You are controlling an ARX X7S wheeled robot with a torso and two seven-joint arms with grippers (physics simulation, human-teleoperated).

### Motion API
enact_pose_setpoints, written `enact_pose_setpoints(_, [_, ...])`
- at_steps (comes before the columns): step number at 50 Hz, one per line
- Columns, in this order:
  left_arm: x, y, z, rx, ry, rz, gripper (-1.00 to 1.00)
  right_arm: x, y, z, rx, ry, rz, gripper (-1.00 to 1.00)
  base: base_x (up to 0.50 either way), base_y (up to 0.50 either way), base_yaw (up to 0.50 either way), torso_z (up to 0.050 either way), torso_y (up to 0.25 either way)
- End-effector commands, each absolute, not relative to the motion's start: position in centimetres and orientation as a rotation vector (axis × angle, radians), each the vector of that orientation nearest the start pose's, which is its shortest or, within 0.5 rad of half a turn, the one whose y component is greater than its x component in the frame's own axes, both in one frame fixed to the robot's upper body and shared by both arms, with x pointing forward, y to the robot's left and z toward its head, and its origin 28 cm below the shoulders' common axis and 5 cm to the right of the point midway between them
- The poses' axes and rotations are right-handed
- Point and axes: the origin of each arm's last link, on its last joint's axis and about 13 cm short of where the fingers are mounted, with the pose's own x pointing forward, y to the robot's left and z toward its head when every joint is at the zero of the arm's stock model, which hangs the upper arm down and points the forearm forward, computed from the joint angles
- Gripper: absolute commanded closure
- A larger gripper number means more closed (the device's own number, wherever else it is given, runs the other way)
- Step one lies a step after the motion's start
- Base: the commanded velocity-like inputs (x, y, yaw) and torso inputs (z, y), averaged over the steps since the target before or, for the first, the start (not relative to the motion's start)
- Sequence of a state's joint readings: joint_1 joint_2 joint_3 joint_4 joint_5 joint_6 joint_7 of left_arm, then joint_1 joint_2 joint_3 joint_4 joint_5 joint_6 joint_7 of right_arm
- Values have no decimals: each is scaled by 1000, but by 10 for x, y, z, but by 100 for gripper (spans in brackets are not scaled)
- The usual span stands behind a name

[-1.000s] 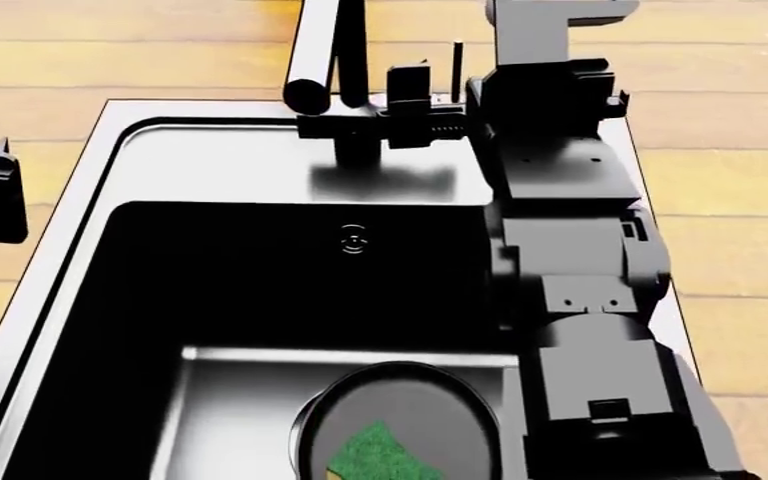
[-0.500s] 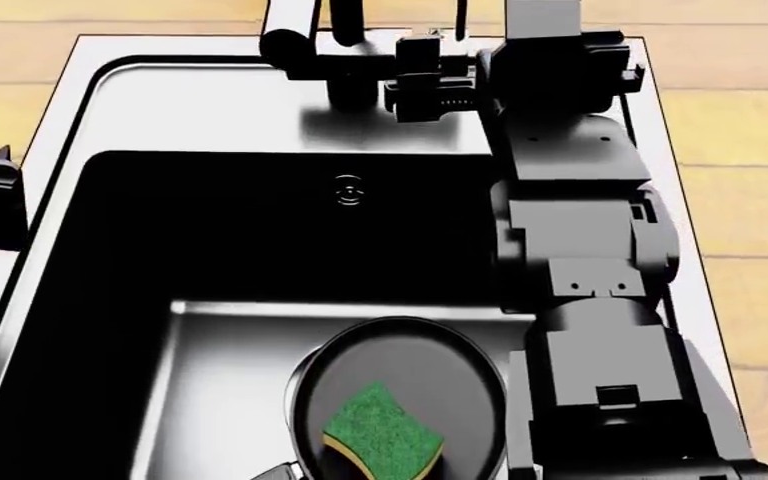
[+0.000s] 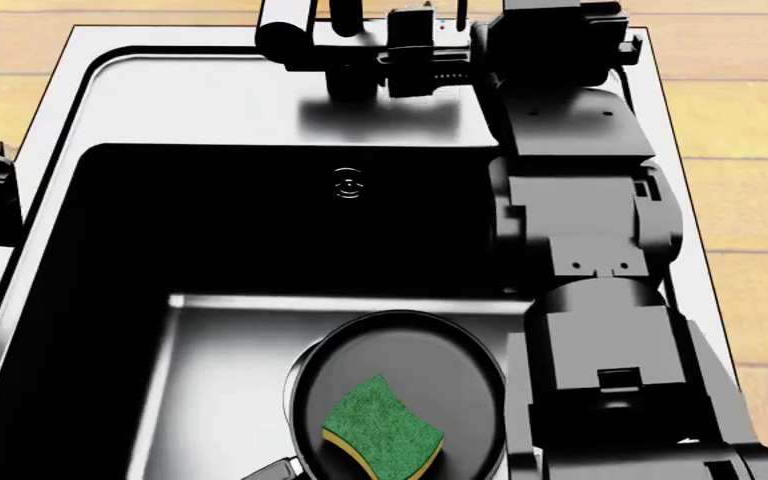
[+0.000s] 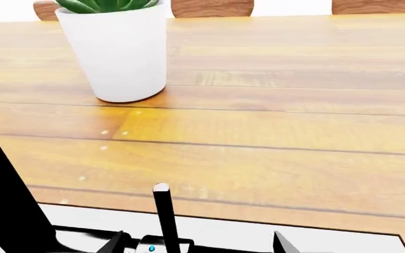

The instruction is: Pick the pan and sponge and place them into the sink. Then turn on the water.

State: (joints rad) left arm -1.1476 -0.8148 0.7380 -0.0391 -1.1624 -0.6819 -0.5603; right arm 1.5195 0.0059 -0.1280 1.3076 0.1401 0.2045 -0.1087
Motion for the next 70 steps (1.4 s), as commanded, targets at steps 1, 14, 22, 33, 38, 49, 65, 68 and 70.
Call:
enact_pose_setpoints(1, [322, 296, 256, 148, 132, 85, -100, 440, -93, 276, 15, -26, 144, -100, 0, 0, 0, 0, 0])
enact_pose_setpoints(14, [351, 293, 306, 156, 46, 68, -100, 440, -91, 280, 28, -27, 147, -100, 0, 0, 0, 0, 0])
enact_pose_setpoints(22, [364, 293, 319, 174, 41, 61, -100, 440, -90, 279, 31, -21, 150, -100, 0, 0, 0, 0, 0])
enact_pose_setpoints(33, [369, 293, 327, 174, 26, 84, -100, 440, -91, 277, 35, -17, 147, -100, 0, 0, 0, 0, 0])
enact_pose_setpoints(38, [369, 296, 325, 170, 26, 98, -100, 440, -93, 281, 32, -26, 141, -100, 0, 0, 0, 2, -139])
enact_pose_setpoints(49, [369, 295, 327, 146, 20, 88, -100, 440, -93, 294, 33, -53, 144, -100, 0, 0, 0, 2, -125])
enact_pose_setpoints(65, [373, 293, 324, 112, 32, 84, -100, 440, -100, 291, 45, -50, 106, -100, 0, 0, 0, 0, 0])
enact_pose_setpoints(68, [373, 293, 324, 115, 28, 80, -100, 440, -103, 292, 44, -52, 86, -100, 0, 0, 0, 0, 0])
enact_pose_setpoints(70, [373, 293, 323, 113, 34, 79, -100, 440, -105, 292, 44, -58, 74, -100, 0, 0, 0, 0, 0])
